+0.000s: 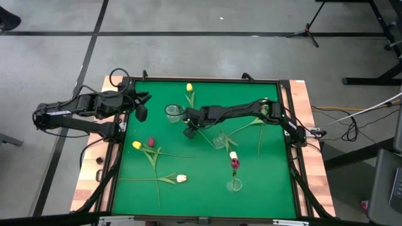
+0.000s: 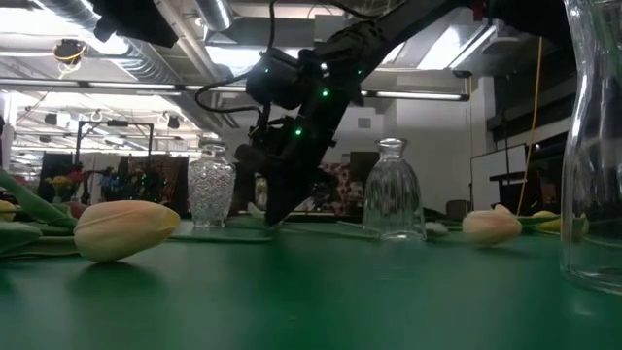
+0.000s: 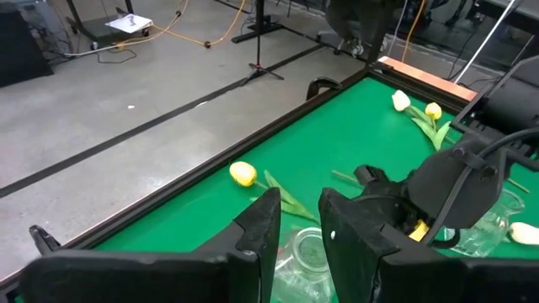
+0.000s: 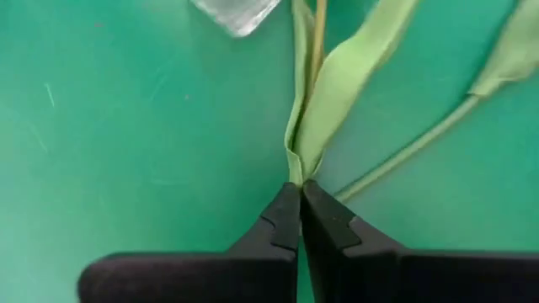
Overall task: Sort flowers into vase by color
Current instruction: Put the top red tulip into the bottom right transparent vase
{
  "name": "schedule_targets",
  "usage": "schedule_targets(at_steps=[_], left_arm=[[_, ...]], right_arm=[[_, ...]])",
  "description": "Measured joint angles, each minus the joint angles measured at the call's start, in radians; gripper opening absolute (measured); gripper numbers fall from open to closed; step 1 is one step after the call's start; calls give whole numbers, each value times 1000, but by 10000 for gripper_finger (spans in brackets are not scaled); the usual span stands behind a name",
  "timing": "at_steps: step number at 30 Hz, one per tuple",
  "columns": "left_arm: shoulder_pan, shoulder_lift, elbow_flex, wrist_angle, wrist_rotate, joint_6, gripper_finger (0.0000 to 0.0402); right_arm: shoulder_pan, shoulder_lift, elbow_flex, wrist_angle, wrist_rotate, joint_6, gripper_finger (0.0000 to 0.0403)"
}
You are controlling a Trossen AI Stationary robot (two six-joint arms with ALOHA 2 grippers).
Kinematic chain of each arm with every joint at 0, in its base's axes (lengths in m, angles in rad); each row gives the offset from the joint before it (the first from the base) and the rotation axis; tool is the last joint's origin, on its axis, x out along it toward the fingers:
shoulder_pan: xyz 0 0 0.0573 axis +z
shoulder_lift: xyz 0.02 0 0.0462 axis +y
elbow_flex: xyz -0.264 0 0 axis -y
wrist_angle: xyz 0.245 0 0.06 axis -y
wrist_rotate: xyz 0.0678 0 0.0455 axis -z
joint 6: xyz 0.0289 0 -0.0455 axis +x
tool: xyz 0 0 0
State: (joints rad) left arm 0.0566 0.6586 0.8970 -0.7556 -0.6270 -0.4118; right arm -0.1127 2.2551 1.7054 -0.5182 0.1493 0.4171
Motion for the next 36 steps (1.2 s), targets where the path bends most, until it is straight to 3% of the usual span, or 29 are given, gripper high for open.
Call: schedule_targets(at_steps=[11,19,27,32,36], left_arm=[[0,0,0,-15,0,-5,84],[0,0,0,-15,0,-5,84],[0,0,0,-22,0,-12,84],[0,0,0,-23,0,-24,84],[0,0,0,-23,0,-24,84]], right_arm=[[-40,-77,1,-2,45,28,2],[-55,-99,2,85,16,26,1],[-72,-154,3,51,27,15,1],[-72,-176,3,15,11,-72,5],[-70,-156,3,-88,-15,-176,39]])
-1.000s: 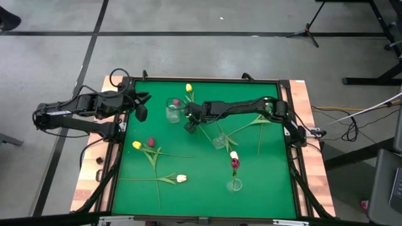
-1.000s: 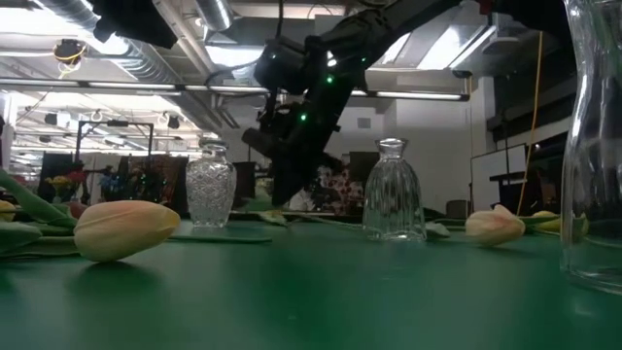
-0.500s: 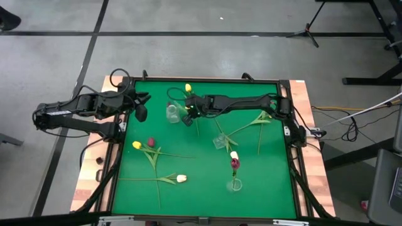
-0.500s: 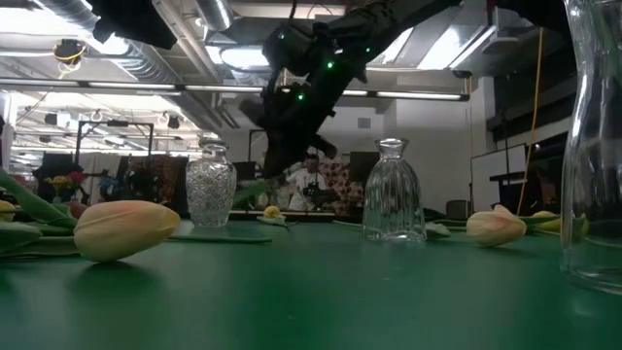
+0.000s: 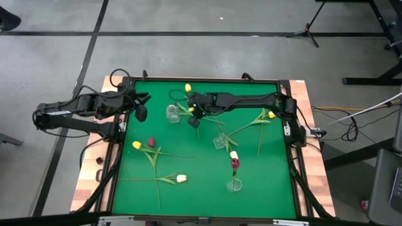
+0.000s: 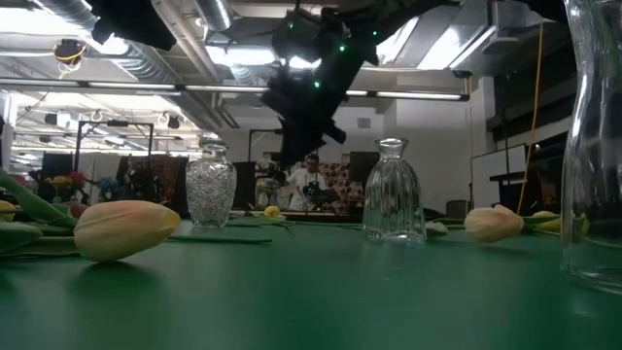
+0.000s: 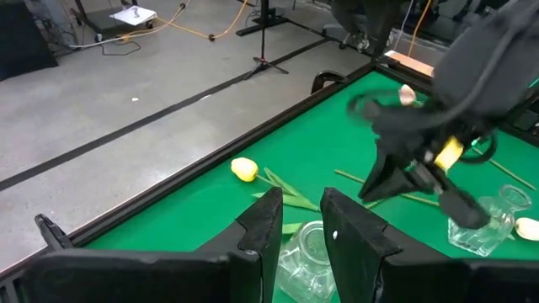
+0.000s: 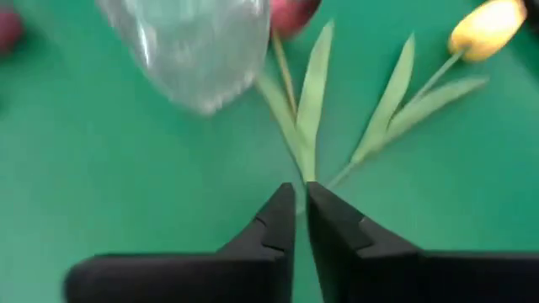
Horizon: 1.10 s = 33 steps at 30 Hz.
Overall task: Sort flowers into vase by color
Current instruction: Put the top red tulip into the bottom right transparent vase
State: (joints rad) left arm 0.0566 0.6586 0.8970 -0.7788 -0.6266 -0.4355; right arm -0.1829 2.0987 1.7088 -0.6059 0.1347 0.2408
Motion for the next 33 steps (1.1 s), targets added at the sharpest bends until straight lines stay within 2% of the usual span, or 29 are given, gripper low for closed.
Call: schedule_targets(at_steps=[3,6,9,12,16,20,26,33], left_arm=[[0,0,0,0,0,0,84],[0,1,0,0,-1,0,84],[0,1,0,0,-1,0,84],[0,1,0,0,-1,0,84],[0,1,0,0,-22,1,84],[0,1,0,-4,-27,1,84],[0,1,0,-46,-26,-1,84],[0,1,0,-53,-26,-7,84]], right_arm=[[-1,36,-2,-40,-45,-83,90],[-2,73,-2,22,-79,-115,153],[-3,103,-2,67,-45,-118,209],[-3,113,-2,84,-11,-142,238],[-13,113,-1,123,34,-173,237],[-44,113,-1,152,28,-175,222],[-69,113,-2,170,-49,-179,210],[-52,153,-1,222,-67,-229,209]])
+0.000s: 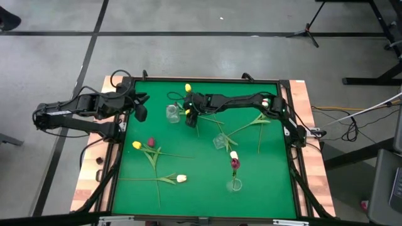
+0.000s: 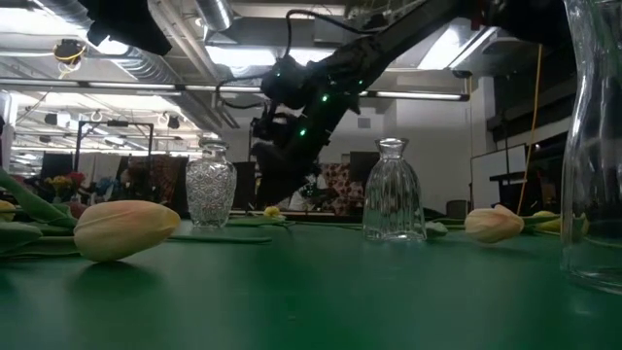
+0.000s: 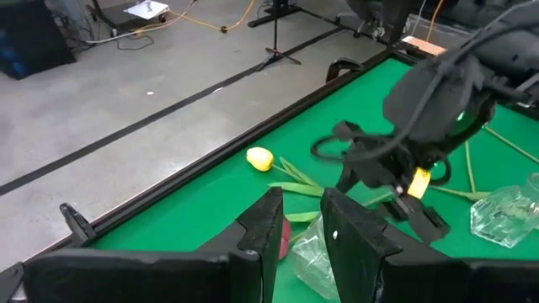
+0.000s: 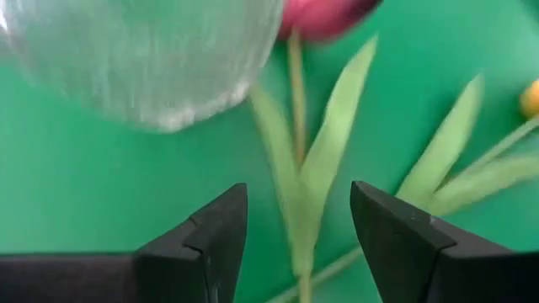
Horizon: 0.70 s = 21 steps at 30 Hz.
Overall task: Sort flowers into vase by color
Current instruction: Put the top red tulip into the bottom right transparent vase
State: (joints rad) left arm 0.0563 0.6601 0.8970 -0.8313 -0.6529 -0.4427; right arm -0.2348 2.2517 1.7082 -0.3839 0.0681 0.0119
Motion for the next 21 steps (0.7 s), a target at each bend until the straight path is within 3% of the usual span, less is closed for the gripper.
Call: schedule_targets(at_steps=[9,13,21], left_arm=[[0,0,0,-9,0,-1,84],[0,0,0,-17,0,-3,84],[0,0,0,-17,0,-4,84]], right_arm=[[-9,13,-2,6,15,-43,209],[-8,11,-64,111,22,-48,209],[-1,11,-87,149,53,-74,209]])
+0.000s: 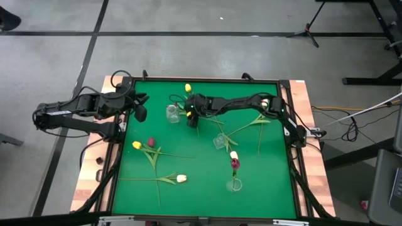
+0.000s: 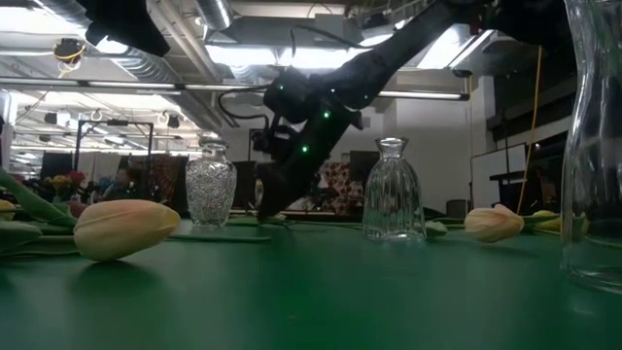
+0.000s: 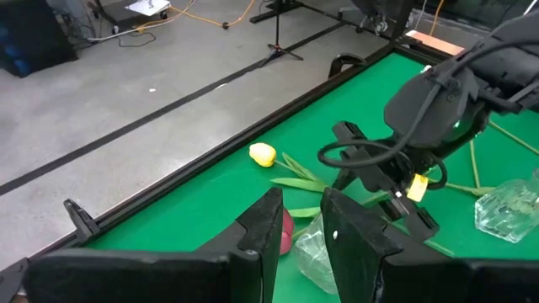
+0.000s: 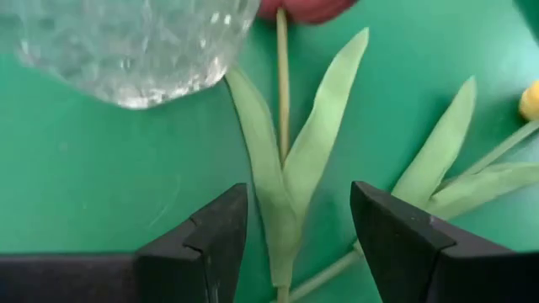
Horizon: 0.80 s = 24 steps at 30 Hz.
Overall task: Sort flowers into vase by color
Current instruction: Put the top red tulip into the bottom right transparent vase
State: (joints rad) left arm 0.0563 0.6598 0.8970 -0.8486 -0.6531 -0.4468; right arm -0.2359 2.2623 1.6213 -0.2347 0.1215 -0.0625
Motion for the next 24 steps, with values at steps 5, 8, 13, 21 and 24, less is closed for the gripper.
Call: schedule_targets(at_steps=[5,8,13,21,24], left_arm=[[0,0,0,-5,0,-17,84],[0,0,0,-5,0,-18,84],[0,0,0,-5,0,-18,84],[0,0,0,-8,0,-18,84],[0,0,0,-8,0,-18,84]], right_arm=[[2,0,-2,9,19,-17,209],[2,0,-2,6,19,-21,209],[3,0,-2,5,25,-22,190],[13,0,-33,53,53,-39,137],[13,0,-32,55,56,-45,130]])
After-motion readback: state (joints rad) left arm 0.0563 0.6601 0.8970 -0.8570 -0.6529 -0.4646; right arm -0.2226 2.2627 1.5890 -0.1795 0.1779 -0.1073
